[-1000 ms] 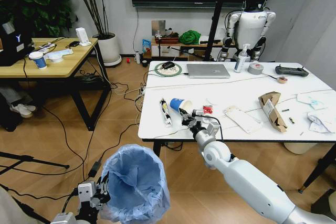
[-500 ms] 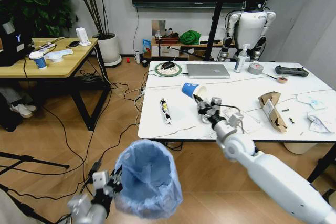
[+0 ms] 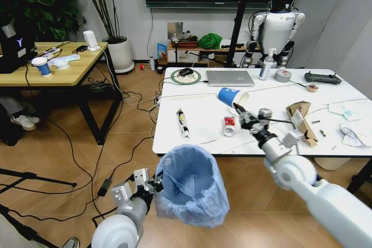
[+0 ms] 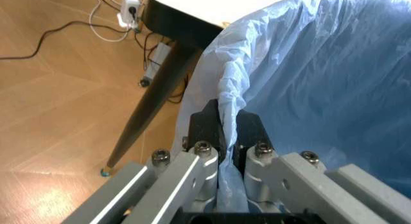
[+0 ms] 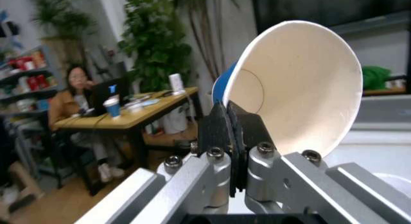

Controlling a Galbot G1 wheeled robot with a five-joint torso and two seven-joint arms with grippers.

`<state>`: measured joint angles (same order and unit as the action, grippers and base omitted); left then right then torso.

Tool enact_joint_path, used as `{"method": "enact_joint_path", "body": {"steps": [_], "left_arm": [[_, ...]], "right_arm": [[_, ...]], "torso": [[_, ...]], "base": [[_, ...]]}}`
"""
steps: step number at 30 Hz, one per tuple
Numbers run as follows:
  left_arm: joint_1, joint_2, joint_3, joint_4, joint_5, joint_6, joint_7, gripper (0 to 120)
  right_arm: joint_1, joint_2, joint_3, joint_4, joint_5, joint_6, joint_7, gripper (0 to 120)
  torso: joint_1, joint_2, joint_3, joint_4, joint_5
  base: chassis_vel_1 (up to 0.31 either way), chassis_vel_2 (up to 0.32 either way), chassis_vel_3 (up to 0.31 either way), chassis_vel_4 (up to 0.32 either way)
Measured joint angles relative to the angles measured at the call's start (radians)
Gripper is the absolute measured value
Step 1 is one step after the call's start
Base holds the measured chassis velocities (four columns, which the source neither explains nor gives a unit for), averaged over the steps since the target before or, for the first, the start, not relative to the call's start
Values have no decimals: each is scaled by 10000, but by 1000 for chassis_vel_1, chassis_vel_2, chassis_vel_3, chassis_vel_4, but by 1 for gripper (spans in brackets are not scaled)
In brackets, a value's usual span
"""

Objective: Pick up the trash bin and place the trash from the table into it.

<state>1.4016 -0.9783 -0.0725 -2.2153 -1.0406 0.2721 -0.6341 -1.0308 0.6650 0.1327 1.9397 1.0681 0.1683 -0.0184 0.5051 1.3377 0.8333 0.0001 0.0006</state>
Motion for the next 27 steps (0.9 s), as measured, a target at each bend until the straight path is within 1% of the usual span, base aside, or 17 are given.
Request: {"method": "enact_joint_path", "body": {"steps": [1,2,5,7,11,15,19,21,22,25,27], "left_arm": [[9,2,36,-5,-5,12,-2,0],[46,-14,97,-13,-16,52,0,0],[74,-57,90,-16,-93,109,-8,0],[79,-58,84,-20,-111,121,-16,0],[169,-32,16,-54,-129,167,-19,0],[206,-70,-11,-70,-113,186,0,0],[221,-161,-55,-48,-81,220,29,0],[221,-165,-68,-47,-81,223,30,0],[222,-172,-103,-48,-85,235,33,0],[209,-170,-184,-63,-135,250,52,0],[182,-172,-227,-63,-145,257,77,0]], "right_arm": [[-170,-197,120,234,5,27,-144,0],[-602,-700,339,896,122,86,-595,0],[-992,-1388,398,1671,280,103,-1139,0],[-1029,-1482,392,1765,283,103,-1208,0],[-1247,-2377,53,2598,-3,103,-1815,0],[-1277,-2613,-224,2712,-351,99,-2130,0],[-1281,-2720,-651,2561,-926,112,-3014,0],[-1276,-2727,-693,2511,-990,134,-3127,0],[-1268,-2745,-781,2394,-1120,175,-3398,0],[-1246,-2690,-949,2117,-1347,255,-3979,0],[-1208,-2479,-1073,1841,-1579,320,-4438,0]], "torso": [[-1,0,0,-1,-1],[-1,0,-1,-1,-5],[-2,1,-1,1,-4],[-2,1,-1,1,-5],[-2,0,-1,1,-8],[-2,1,-1,2,-6],[-2,1,-1,1,-5],[-2,1,-1,1,-5],[-2,1,-1,1,-5],[-1,1,0,1,-6],[-2,1,0,0,-5]], "base": [[0,0,0,0],[0,0,0,0],[0,0,0,0],[0,0,0,0],[0,0,0,0],[0,0,0,0],[0,0,0,0],[0,0,0,0],[0,0,0,0],[0,0,0,0],[0,0,0,0]]}}
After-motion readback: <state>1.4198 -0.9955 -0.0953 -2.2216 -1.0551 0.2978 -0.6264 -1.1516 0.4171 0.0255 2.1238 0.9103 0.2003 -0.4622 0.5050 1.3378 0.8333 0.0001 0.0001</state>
